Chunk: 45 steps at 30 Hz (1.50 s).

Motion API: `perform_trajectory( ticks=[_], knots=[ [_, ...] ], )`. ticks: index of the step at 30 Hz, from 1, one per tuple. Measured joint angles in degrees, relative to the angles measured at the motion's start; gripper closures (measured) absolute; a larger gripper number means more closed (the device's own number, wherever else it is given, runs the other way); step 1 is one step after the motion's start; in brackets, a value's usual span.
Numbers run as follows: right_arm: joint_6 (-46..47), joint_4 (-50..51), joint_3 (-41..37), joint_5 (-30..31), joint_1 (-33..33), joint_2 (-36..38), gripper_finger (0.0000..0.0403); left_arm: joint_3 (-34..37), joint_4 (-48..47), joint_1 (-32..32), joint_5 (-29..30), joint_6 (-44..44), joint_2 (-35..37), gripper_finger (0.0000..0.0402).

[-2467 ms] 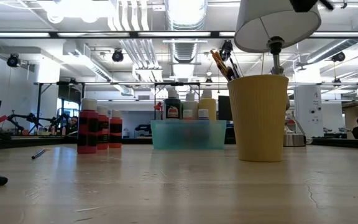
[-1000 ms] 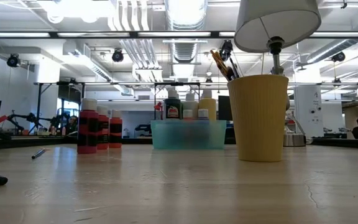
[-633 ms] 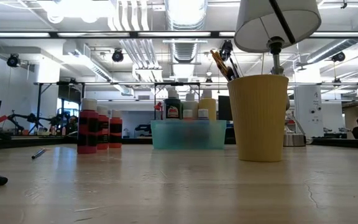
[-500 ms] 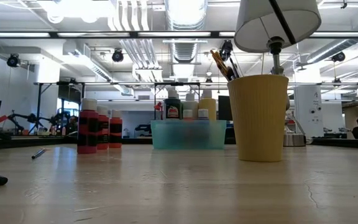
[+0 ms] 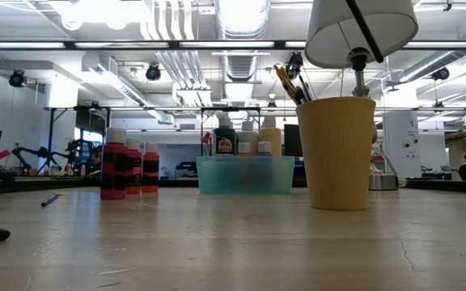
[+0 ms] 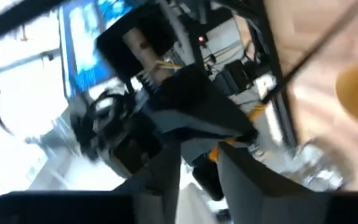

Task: Pick & Place Paint Supplies
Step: Put the orange paintbrush into the yellow cup

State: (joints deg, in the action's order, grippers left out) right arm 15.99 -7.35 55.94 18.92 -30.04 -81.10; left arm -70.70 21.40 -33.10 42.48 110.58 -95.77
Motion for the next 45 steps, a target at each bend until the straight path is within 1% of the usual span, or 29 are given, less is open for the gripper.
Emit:
perform_trajectory(
  ticks=[2,4,6,8,10,12,13,15,17,19,20,26,30,33,35,37,43,45],
  knots=[
    [-0.1,0.0,0.0,0.0,0.0,0.0,0.0392,0.0,0.0,-0.1,0.1,-8.5,1.0,0.0272],
    [-0.1,0.2,0.0,0.0,0.0,0.0,0.0392,0.0,-0.7,-0.1,0.6,-20.4,2.6,0.0256],
    [0.0,0.7,0.0,0.0,0.0,0.0,0.0391,0.0,-3.7,0.2,0.6,-33.7,5.1,0.0248],
    [0.1,1.0,0.0,0.0,0.0,0.0,0.0391,0.4,-8.7,1.1,-1.7,-44.5,8.5,0.0245],
    [0.1,1.0,0.0,0.0,0.0,0.0,0.0391,1.0,-15.0,2.7,-6.8,-54.5,11.8,0.0245],
    [0.0,1.0,0.0,0.0,0.0,0.0,0.0391,2.8,-19.5,4.8,-15.4,-63.9,15.3,0.0248],
    [0.0,1.0,0.0,0.0,0.0,0.0,0.0391,4.1,-20.1,6.1,-20.1,-67.9,17.1,0.025],
    [-0.1,1.0,0.0,0.0,0.0,0.0,0.0392,7.5,-19.3,9.2,-30.7,-74.3,21.2,0.0254],
    [-0.1,1.0,0.0,0.0,0.0,0.0,0.0391,11.3,-15.9,12.6,-38.6,-80.8,25.0,0.0257],
    [-0.1,1.1,0.0,0.1,0.0,0.0,0.0391,16.0,-11.6,16.0,-42.6,-86.8,28.3,0.026],
    [-0.1,1.1,0.0,0.1,0.0,0.0,0.0391,18.7,-9.0,17.5,-43.6,-89.3,29.7,0.026],
    [-0.1,1.2,0.0,0.1,0.0,0.0,0.0391,35.3,11.7,23.6,-44.5,-99.7,36.0,0.0262],
    [-0.1,1.2,0.0,0.1,0.0,0.1,0.0392,45.1,25.7,24.9,-44.4,-104.5,37.0,0.0262],
    [-0.5,1.1,0.0,0.5,0.0,0.1,0.0391,49.8,34.4,24.9,-44.0,-108.2,37.1,0.0262],
    [-1.6,1.1,0.0,0.8,0.0,0.1,0.0391,51.7,37.3,24.9,-44.0,-110.3,37.1,0.0262],
    [-3.3,1.1,0.0,2.3,0.0,0.3,0.0392,52.2,38.0,24.9,-44.0,-111.4,37.1,0.0262],
    [-7.4,1.2,0.0,9.1,0.1,2.2,0.0391,51.8,37.2,24.9,-44.0,-112.3,36.8,0.0262],
    [-8.4,1.0,0.0,10.1,0.2,3.4,0.0391,51.8,36.9,24.9,-44.0,-112.3,36.8,0.0262]
  ],
)
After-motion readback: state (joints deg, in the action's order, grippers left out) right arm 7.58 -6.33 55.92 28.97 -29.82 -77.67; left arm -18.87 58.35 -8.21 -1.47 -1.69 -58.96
